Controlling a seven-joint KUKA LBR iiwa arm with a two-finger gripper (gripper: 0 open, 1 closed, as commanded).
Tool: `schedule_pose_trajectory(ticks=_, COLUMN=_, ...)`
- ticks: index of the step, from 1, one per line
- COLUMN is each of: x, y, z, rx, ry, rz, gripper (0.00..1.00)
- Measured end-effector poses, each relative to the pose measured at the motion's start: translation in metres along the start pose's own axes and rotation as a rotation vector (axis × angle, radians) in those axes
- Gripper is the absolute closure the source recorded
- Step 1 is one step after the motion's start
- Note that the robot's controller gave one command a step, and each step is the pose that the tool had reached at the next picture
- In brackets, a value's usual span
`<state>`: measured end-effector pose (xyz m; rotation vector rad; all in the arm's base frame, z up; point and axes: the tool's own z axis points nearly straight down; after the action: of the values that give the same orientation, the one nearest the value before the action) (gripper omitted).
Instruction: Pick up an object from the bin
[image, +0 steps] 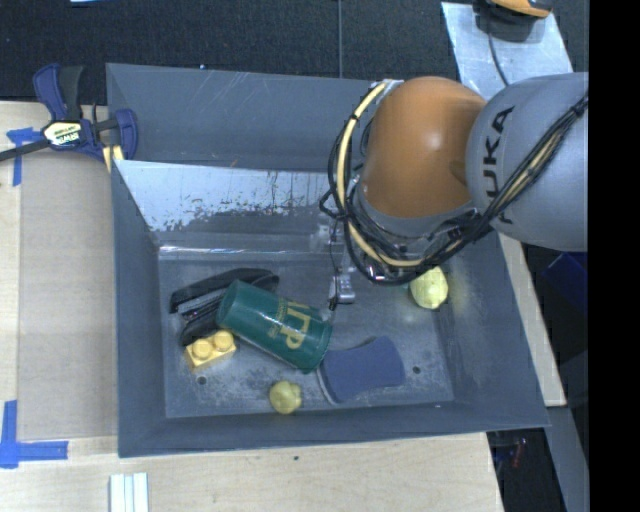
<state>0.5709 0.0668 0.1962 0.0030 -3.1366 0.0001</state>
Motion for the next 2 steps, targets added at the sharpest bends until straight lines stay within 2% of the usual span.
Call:
schedule_pose_trajectory(ticks=1, x=-0.001, y=0.000, z=-0.005, rx=-0.001, ry=-0.009, rz=0.002, gripper=0.00)
schedule_pose_trajectory(ticks=2, x=0.022, y=0.032, z=0.068, rx=0.000, ry=-0.010, rz=0.107, gripper=0.00)
